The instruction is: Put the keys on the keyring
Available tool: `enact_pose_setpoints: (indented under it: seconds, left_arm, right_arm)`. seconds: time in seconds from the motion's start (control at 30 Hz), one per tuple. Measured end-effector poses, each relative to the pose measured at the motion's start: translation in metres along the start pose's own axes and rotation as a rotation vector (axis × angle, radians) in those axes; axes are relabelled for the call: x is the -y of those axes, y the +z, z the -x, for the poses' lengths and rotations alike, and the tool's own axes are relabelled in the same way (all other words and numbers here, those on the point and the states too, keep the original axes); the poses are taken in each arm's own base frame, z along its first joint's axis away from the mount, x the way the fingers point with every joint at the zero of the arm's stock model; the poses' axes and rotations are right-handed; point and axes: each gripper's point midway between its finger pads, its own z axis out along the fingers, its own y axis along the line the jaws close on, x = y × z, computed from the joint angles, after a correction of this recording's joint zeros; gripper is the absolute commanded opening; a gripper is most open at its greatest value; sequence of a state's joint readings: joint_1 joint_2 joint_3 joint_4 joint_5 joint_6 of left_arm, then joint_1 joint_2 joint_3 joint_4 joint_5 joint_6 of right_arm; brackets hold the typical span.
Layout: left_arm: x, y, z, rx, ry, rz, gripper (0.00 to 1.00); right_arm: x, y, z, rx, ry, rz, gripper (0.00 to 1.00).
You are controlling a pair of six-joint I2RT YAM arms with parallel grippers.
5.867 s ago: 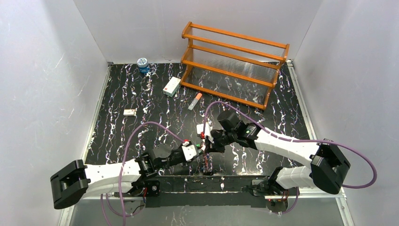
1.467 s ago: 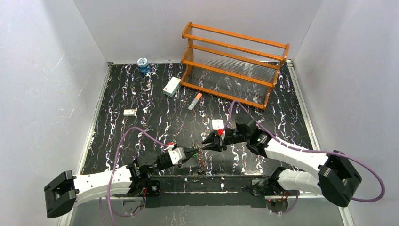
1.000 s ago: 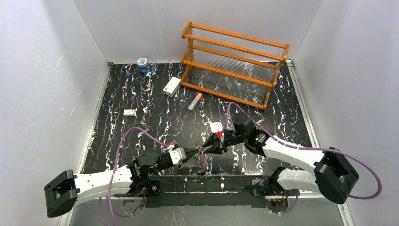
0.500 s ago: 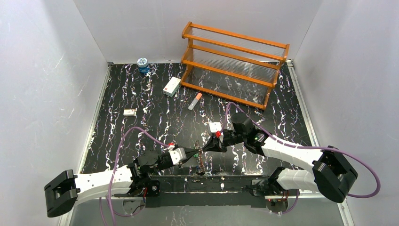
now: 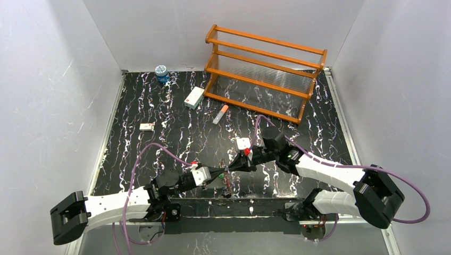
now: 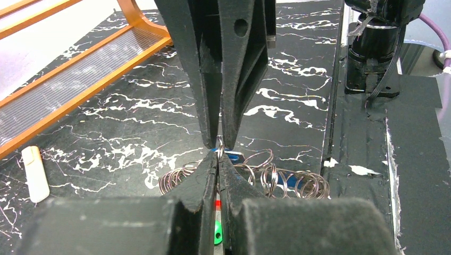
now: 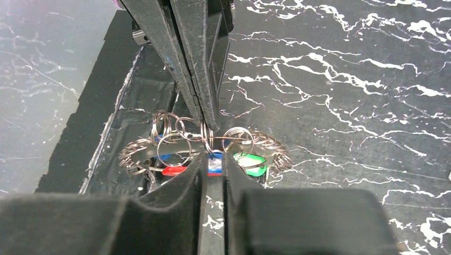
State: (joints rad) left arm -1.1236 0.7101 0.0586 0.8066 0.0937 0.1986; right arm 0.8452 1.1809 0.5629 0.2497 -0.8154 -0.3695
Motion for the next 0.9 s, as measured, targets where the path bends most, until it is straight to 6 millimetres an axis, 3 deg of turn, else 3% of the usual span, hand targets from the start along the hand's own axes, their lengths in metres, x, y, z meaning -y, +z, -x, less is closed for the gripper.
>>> enact_pose_setpoints:
  seconds: [0.27,0.7,0.9]
  left_arm:
    - [0.0,0.0,0.0,-0.001,0.0,0.0,0.0]
    - [0.0,0.0,-0.002,-0.007,0.0,0.0,0.0]
    - [0.0,-0.001,-0.005,-0.019,-0.001,0.0,0.0]
  right_arm:
    - [0.0,0.0,0.001,-0.001,0.0,-0.001,0.02]
    - [0.005,-0.001,-0.005,-0.027,0.013,-0.034,0.01]
    - [0.006,0.002,-0.024,-0.077,0.044,-0.031,0.01]
